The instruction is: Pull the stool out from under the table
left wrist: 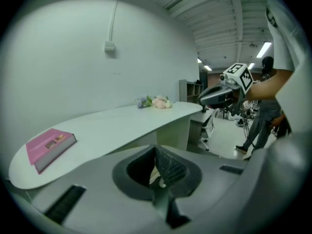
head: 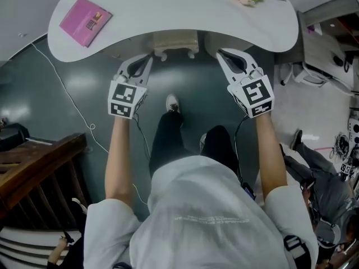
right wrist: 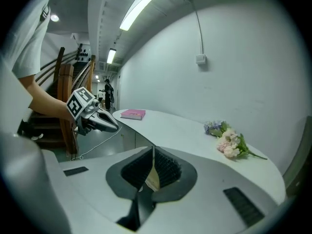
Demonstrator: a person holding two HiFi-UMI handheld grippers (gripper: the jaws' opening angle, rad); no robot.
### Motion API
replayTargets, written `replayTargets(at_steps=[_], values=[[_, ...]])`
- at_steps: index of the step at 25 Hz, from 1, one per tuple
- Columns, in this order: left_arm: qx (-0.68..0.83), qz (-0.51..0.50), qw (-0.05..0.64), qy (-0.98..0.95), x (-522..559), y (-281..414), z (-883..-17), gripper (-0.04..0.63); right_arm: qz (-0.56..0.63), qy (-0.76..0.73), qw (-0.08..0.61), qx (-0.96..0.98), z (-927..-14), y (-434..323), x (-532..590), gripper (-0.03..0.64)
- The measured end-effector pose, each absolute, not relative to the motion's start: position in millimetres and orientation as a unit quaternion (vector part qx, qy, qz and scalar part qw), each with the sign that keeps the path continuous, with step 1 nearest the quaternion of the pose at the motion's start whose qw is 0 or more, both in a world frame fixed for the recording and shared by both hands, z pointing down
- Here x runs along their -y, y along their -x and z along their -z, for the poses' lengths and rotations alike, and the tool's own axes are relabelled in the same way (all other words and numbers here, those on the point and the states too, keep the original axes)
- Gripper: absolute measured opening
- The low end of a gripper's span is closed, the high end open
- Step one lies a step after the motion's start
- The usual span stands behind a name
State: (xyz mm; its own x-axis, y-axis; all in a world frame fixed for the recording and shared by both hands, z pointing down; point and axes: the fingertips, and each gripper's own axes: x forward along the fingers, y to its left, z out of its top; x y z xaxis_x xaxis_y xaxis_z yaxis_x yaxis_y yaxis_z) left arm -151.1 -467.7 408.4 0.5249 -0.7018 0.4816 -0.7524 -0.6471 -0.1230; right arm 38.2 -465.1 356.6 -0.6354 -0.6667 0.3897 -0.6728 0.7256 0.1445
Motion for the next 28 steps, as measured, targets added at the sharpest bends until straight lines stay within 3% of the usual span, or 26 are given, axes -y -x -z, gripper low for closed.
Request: replayTargets(at_steps=[11, 17, 18, 21, 23, 24, 28], values=[[0.44, -0.244, 0.046, -0.863, 517, 167, -618, 0.015, -0.023, -0.342, 0.221, 0.913, -603, -49, 514, 0.015], [0.467, -0.219, 0.045, -0.855, 548, 181, -706, 0.015, -0.008, -0.373, 0.2, 0.906, -692, -59, 561, 0.017], [0.471, -0.216, 0.047, -0.854, 551, 183, -719, 0.016, -0.009, -0.375, 0.195, 0.906, -702, -58, 567, 0.023], [0.483, -0.208, 0.053, -0.849, 560, 187, -751, 0.021, -0.02, -0.366, 0.189, 0.911, -732, -53, 578, 0.145], [0.48, -0.213, 0.059, -0.849, 563, 187, -770, 0.169, -0.028, -0.358, 0.191, 0.914, -752, -49, 584, 0.198], [0.478, -0.219, 0.063, -0.848, 565, 187, -780, 0.21, -0.031, -0.355, 0.191, 0.914, -761, -47, 587, 0.226], [0.484, -0.22, 0.087, -0.843, 575, 194, -813, 0.289, -0.041, -0.356, 0.193, 0.913, -794, -41, 601, 0.287]])
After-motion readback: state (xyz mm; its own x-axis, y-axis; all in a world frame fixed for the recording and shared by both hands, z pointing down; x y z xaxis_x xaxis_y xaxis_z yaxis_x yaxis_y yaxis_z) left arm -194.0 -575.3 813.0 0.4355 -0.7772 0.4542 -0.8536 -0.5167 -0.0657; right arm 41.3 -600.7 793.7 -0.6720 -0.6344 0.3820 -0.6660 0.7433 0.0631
